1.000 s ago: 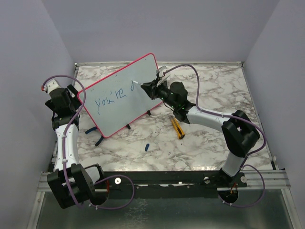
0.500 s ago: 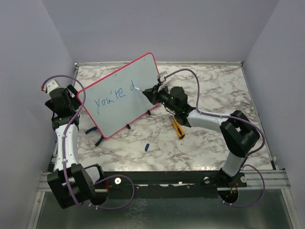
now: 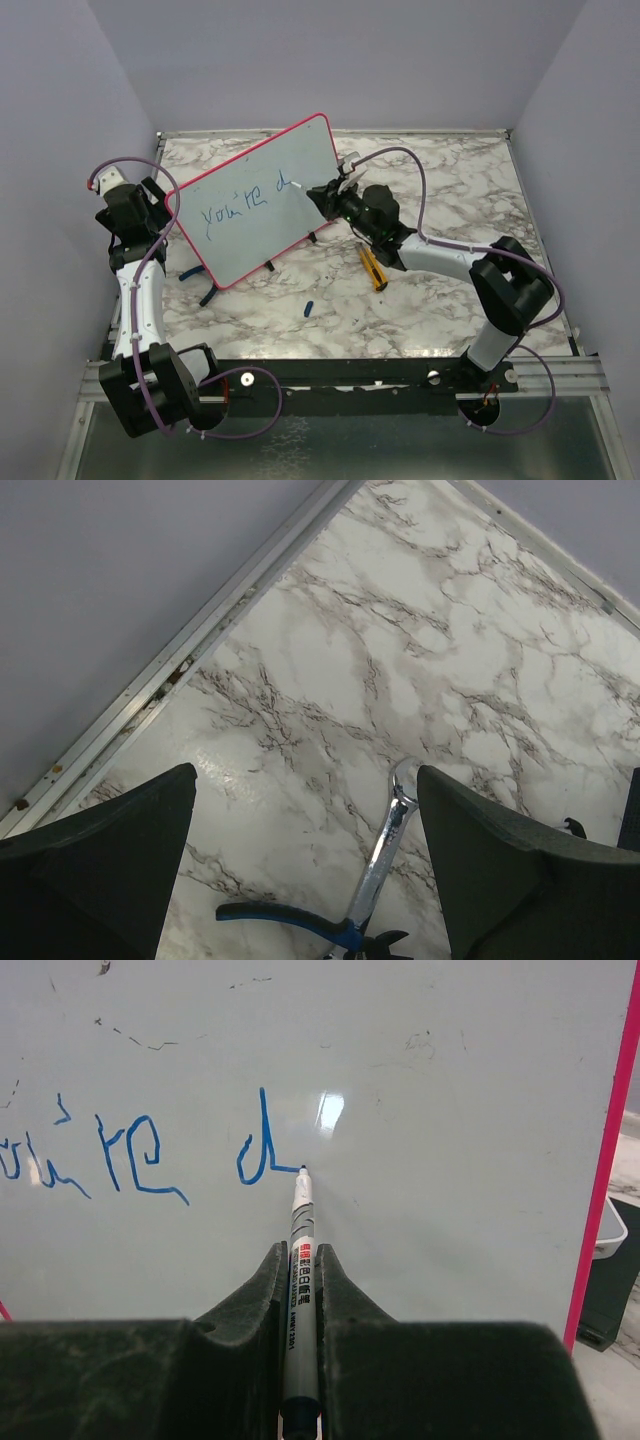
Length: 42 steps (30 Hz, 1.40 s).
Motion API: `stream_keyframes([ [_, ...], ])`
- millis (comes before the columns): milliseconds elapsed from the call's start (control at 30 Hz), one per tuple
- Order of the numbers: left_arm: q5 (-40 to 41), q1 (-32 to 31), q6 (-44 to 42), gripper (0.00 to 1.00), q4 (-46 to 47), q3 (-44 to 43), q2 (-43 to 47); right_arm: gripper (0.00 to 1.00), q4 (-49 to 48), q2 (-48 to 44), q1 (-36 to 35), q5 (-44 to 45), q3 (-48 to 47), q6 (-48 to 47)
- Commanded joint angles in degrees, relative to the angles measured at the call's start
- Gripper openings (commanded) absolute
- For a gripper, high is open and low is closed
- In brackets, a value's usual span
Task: Write a sentence on the whiteboard
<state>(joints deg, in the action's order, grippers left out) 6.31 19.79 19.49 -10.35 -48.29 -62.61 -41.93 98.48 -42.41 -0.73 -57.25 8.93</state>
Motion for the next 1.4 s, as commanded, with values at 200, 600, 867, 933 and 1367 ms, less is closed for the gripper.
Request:
stream_keyframes([
  [200,-1.4,0.0,-0.2,0.92,0.9,0.2,0.3,0.0,-0.7,-2.7,0.2,1.6,-0.2,-1.5],
  [600,-1.5,0.0,-0.1,0.92,0.9,0.2,0.2,0.0,-0.4,-0.5,0.1,2.0,-3.3,-2.4],
  [867,-1.7,0.0,-0.1,0.92,1.0,0.1,0.1,0.0,0.0,0.8,0.2,1.7,-4.5,-2.4],
  [933,-1.6,0.0,-0.1,0.92,1.0,0.1,0.1,0.0,-0.1,0.9,0.2,1.5,-4.2,-2.3],
  [1367,-1.8,0.0,-0.1,0.92,1.1,0.2,0.1,0.0,0.8,2.4,0.2,1.1,-5.4,-2.4],
])
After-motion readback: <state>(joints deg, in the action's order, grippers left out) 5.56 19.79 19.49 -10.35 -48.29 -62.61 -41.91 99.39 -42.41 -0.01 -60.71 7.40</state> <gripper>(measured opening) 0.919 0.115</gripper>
